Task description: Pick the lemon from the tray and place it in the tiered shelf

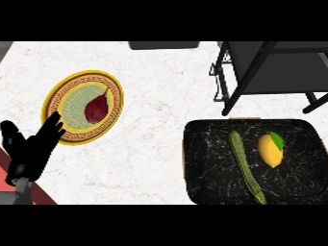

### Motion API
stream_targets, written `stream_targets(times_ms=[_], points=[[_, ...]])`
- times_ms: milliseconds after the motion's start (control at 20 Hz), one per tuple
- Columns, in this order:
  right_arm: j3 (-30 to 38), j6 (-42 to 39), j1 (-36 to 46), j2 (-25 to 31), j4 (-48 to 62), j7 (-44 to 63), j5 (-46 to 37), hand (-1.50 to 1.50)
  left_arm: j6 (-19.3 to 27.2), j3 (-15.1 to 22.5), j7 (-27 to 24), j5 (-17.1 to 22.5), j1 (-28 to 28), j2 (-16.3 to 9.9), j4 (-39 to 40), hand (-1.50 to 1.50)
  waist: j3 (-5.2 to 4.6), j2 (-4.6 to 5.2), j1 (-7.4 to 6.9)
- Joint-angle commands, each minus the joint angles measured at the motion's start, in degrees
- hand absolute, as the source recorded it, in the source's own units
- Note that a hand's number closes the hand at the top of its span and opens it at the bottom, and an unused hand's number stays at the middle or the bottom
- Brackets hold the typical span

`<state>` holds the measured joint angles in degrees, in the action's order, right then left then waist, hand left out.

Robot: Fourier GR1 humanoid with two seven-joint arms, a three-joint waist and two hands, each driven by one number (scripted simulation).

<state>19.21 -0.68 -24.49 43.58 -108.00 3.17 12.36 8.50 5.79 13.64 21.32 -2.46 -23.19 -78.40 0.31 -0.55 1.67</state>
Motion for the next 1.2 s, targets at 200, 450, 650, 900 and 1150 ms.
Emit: stream_targets(times_ms=[200, 450, 650, 900, 1150], points=[[-4.75, 3.50, 0.44, 3.31, -17.05, 26.37, -6.07, -1.50, -0.08, 1.01, -2.29, -2.62, -1.98, 3.39, 6.00, 0.00, -0.47, 0.71, -1.22], [-13.90, 9.55, 10.00, 2.57, -17.88, 41.56, -16.41, -1.50, -1.89, 0.52, 0.23, -1.91, -0.29, 2.14, 1.97, 0.00, -0.39, 0.74, -2.55], [-20.36, 8.91, 18.09, 6.38, -18.43, 55.73, -22.54, -1.50, -2.09, 0.38, 1.48, -1.81, -3.93, 2.94, 3.24, 0.00, -0.47, 0.98, -3.30], [-28.94, 7.00, 29.03, 0.91, -6.07, 59.40, -26.54, -1.50, -0.50, 0.38, 2.25, -3.52, -4.94, 4.31, 3.63, 0.00, -0.37, 1.01, -3.35], [-34.10, 3.76, 31.62, -1.99, -8.01, 65.64, -31.00, -1.50, -0.01, 0.43, 0.60, -4.81, -0.97, 5.46, 1.66, 0.00, -0.36, 0.63, -2.57]])
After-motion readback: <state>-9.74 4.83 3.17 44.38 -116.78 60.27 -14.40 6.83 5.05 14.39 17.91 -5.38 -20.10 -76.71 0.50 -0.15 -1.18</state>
